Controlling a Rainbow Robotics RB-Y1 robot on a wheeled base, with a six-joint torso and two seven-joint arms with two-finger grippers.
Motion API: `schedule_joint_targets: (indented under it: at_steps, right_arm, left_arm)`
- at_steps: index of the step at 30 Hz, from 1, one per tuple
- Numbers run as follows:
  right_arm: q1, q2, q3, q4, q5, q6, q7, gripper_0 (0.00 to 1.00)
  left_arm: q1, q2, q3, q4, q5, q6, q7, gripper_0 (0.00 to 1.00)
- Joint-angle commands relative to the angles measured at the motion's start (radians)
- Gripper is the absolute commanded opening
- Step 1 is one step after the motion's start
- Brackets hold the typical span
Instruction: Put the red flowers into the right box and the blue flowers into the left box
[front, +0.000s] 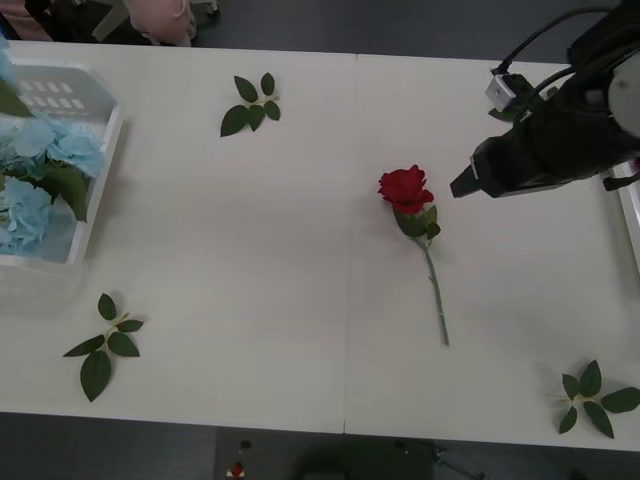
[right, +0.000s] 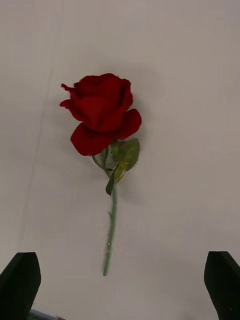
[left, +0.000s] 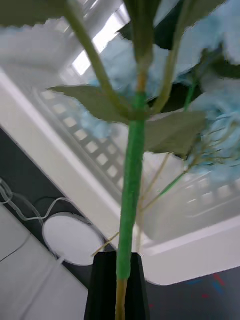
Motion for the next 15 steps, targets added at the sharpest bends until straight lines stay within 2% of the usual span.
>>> schedule_joint_targets:
  at_steps: [1, 6, 9, 10, 11, 12, 13, 15]
  right_arm:
    - [-0.037, 0.063, 0.148, -0.035, 0.195, 0.011, -0.062, 0.96]
    - [-0.035, 0.159, 0.220, 0.029, 0.364, 0.008, -0.075, 0.95]
    - [-0.037, 0.218, 0.222, 0.079, 0.425, -0.004, -0.075, 0.96]
    - [-0.037, 0.233, 0.223, 0.092, 0.438, -0.006, -0.075, 0.96]
    - [-0.037, 0.251, 0.223, 0.112, 0.458, -0.017, -0.072, 0.95]
    - [-0.037, 0.261, 0.223, 0.123, 0.464, -0.021, -0.072, 0.96]
    - [-0.038, 0.279, 0.223, 0.145, 0.481, -0.031, -0.072, 0.96]
    - [-0.038, 0.307, 0.223, 0.184, 0.505, -0.060, -0.067, 0.96]
  left_arm:
    - [-0.005, -0.059, -0.052, 0.151, -0.127, -0.097, 0.011, 0.00]
    - [0.009, -0.189, -0.066, 0.404, -0.288, -0.214, 0.015, 0.01]
    - [0.047, -0.230, -0.067, 0.506, -0.285, -0.340, 0.015, 0.03]
    - [0.062, -0.232, -0.067, 0.510, -0.282, -0.375, 0.016, 0.11]
    - [0.078, -0.230, -0.066, 0.507, -0.280, -0.413, 0.016, 0.24]
    - [0.084, -0.229, -0.066, 0.504, -0.277, -0.423, 0.016, 0.31]
    - [0.091, -0.227, -0.067, 0.495, -0.271, -0.426, 0.016, 0.46]
    - [0.094, -0.227, -0.067, 0.481, -0.271, -0.419, 0.016, 0.69]
